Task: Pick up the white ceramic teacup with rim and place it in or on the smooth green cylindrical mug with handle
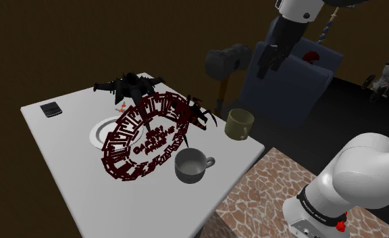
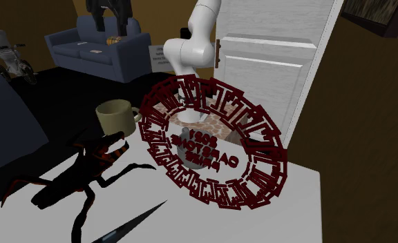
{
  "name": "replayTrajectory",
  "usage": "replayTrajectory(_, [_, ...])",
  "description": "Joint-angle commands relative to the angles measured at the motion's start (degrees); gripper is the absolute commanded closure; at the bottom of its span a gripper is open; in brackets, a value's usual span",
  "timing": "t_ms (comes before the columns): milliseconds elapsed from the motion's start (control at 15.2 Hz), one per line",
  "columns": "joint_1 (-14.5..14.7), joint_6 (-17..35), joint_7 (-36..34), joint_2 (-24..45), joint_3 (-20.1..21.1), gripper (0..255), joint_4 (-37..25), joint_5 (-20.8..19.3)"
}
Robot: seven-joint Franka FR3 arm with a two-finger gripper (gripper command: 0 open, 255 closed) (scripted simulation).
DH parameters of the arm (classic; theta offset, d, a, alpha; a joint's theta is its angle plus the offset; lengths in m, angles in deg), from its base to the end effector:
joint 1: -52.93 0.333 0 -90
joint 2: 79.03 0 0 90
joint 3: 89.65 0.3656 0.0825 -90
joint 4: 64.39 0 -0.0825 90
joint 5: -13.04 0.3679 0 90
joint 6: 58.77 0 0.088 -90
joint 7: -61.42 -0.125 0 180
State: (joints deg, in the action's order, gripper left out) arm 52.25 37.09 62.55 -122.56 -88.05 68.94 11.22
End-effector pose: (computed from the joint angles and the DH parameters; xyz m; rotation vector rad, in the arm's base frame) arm 0.2764 0.0042 0.6237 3.0854 0.0474 0.1626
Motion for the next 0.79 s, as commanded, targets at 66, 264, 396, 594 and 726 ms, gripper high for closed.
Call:
replayTrajectory(66, [0.3,1.2,-1.0,-0.1,0.7,0,1.4,0.7])
replayTrajectory(264, [1.4,4.8,-3.9,0.0,3.0,0,5.4,2.8])
replayTrajectory(396, [2.2,7.3,-5.8,0.4,4.5,0,7.8,4.3])
replayTrajectory(594, [3.5,11.4,-8.6,1.6,7.0,0,10.8,6.6])
replayTrajectory(726, [4.5,14.2,-10.5,2.8,8.7,0,12.6,8.2])
